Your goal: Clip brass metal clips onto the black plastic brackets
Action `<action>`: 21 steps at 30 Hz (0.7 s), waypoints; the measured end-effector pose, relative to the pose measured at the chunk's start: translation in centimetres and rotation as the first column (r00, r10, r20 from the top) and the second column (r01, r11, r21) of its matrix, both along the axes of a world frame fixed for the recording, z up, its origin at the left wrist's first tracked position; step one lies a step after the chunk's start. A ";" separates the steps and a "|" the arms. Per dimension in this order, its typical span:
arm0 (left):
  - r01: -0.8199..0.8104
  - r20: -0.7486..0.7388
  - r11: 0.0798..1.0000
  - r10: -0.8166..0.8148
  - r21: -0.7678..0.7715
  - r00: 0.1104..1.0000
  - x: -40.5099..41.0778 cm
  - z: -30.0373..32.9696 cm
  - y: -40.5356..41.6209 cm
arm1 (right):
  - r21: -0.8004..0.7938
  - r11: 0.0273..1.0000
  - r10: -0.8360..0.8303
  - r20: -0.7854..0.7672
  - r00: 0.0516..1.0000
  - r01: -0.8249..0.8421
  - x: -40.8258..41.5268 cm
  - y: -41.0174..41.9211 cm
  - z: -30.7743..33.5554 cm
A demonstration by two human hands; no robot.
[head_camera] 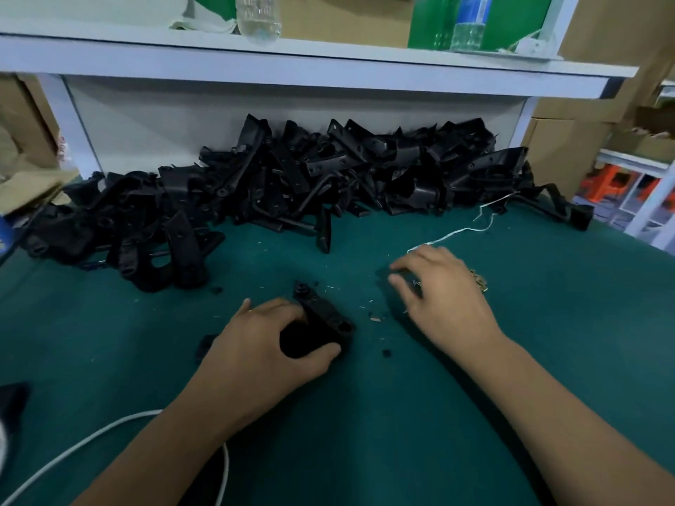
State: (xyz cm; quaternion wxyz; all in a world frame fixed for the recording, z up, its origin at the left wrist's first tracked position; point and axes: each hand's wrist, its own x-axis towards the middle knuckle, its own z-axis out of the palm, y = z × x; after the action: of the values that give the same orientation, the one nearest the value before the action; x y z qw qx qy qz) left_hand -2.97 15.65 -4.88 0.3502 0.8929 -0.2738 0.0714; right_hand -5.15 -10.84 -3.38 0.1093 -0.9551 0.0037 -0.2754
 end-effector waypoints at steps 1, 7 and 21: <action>0.006 -0.012 1.000 -0.006 0.023 1.000 -0.1 0.1 0.0 | 0.004 0.997 -0.077 -0.015 0.997 0.077 0.1 -0.5 -0.3; -0.150 0.089 0.966 0.134 0.211 0.987 -0.5 0.2 -0.7 | -0.129 0.976 -0.188 -0.097 0.977 0.175 0.8 -0.1 -0.4; -0.249 0.200 0.913 0.192 0.323 0.961 -1.2 0.3 -1.2 | 0.107 0.988 -0.094 -0.166 0.982 0.112 0.3 -0.6 -0.6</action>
State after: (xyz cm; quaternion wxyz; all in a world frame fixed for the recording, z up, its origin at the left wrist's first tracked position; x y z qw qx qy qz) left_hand -4.16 14.46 -4.59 0.1542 0.9567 -0.2070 0.1345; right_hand -4.90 -11.41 -3.99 0.1494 -0.9647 0.0779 -0.2024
